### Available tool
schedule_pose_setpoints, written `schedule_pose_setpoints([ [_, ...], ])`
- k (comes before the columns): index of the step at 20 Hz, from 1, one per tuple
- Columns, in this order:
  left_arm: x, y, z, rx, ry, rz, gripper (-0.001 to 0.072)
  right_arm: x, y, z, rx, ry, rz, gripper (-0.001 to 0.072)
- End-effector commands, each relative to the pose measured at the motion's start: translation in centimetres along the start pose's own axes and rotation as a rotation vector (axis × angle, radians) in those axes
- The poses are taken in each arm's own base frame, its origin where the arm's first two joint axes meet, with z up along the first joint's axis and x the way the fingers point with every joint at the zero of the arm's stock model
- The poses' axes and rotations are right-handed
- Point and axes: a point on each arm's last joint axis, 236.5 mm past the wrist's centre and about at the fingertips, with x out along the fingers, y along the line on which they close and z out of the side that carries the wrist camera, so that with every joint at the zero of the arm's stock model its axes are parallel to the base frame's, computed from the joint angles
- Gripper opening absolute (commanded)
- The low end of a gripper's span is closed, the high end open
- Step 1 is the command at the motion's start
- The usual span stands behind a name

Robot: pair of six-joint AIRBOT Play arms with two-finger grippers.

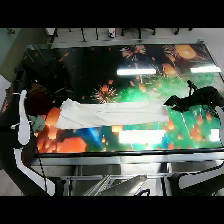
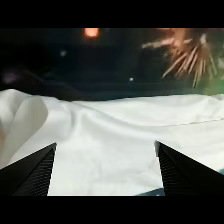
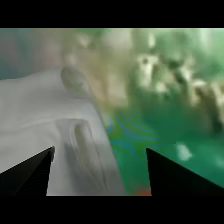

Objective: Fold the shirts.

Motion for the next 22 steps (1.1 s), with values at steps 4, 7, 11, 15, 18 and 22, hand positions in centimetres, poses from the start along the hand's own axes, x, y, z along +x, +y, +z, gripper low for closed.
schedule_pose_setpoints([
  [4,-4.9,0.3,-0.7,-0.054,-0.043,0.002,0.0704,2.7,2.2,-2.8,0.018,0.134,0.163,0.0438],
  [7,-4.7,-1.4,-1.5,-0.026,-0.039,-0.002,0.0656,3.9,2.7,-4.1,0.021,0.194,0.187,0.0413],
  [11,-2.9,-5.7,-3.2,0.093,0.02,-0.013,0.0015,4.2,3.2,-4.4,-0.019,0.209,0.199,0.002],
  [15,0.1,-13.0,-5.3,0.257,0.04,-0.038,0.0015,1.9,4.8,-2.8,-0.075,0.179,0.218,0.0019],
  [18,4.9,-19.2,-7.1,0.365,-0.001,-0.077,0.0015,-3.0,8.1,-0.3,-0.164,0.091,0.228,0.0019],
  [22,15.7,-23.1,-11.3,0.43,0.061,-0.09,0.0015,-11.0,14.0,0.5,-0.298,0.001,0.268,0.0019],
])
